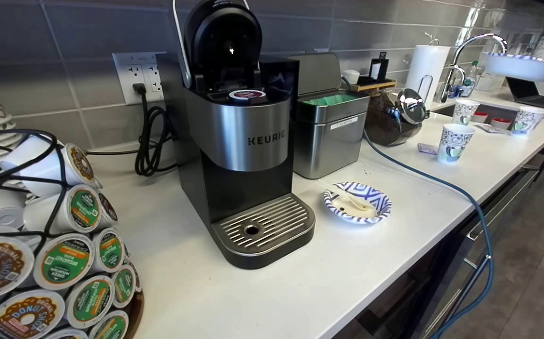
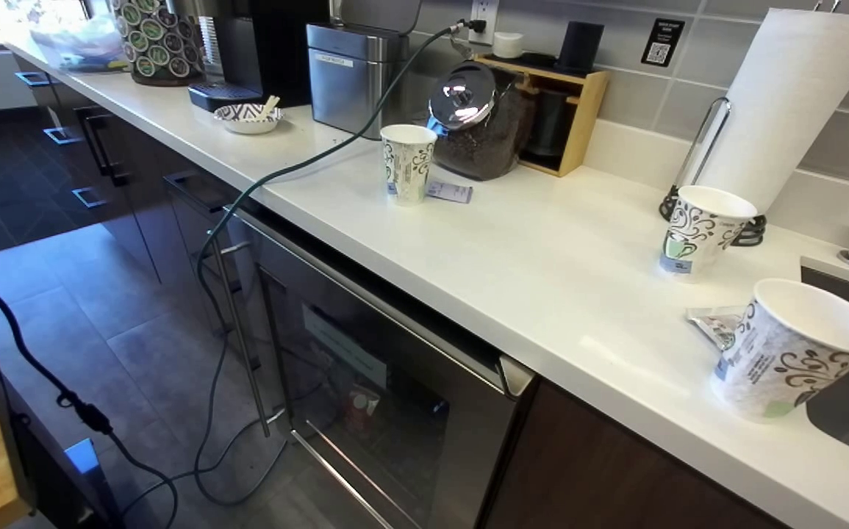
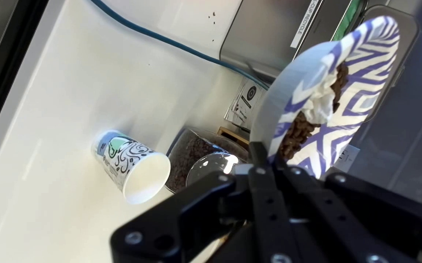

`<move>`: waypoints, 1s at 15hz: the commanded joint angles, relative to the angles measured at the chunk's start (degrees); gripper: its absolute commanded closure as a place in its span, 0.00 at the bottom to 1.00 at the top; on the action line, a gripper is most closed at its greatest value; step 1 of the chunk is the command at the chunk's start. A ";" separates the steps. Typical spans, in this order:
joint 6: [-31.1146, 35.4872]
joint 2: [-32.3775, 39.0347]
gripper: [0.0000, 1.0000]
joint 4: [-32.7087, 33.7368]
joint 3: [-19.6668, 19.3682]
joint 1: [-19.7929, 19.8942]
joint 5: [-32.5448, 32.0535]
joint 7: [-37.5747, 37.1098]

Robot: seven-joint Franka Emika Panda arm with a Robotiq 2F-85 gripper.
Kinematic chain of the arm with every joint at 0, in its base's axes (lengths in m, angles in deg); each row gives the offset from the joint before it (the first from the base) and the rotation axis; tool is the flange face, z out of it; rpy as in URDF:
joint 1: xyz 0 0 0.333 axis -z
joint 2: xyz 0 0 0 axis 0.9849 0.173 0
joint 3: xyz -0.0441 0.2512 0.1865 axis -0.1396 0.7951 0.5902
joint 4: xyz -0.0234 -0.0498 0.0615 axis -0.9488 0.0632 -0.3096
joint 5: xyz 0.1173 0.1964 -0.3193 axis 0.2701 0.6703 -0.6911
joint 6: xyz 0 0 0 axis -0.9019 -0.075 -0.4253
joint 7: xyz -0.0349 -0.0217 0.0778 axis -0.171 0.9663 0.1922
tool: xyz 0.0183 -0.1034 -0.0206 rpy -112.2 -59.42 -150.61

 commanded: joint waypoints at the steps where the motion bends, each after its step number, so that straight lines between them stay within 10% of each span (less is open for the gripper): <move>1: 0.63 -0.09 0.96 -0.08 -1.36 -1.72 -1.24 -0.87; 9: -0.96 1.93 0.99 11.79 -4.56 -2.23 -7.35 1.79; 15: -20.40 8.66 0.99 32.75 -12.52 -6.49 -14.32 3.63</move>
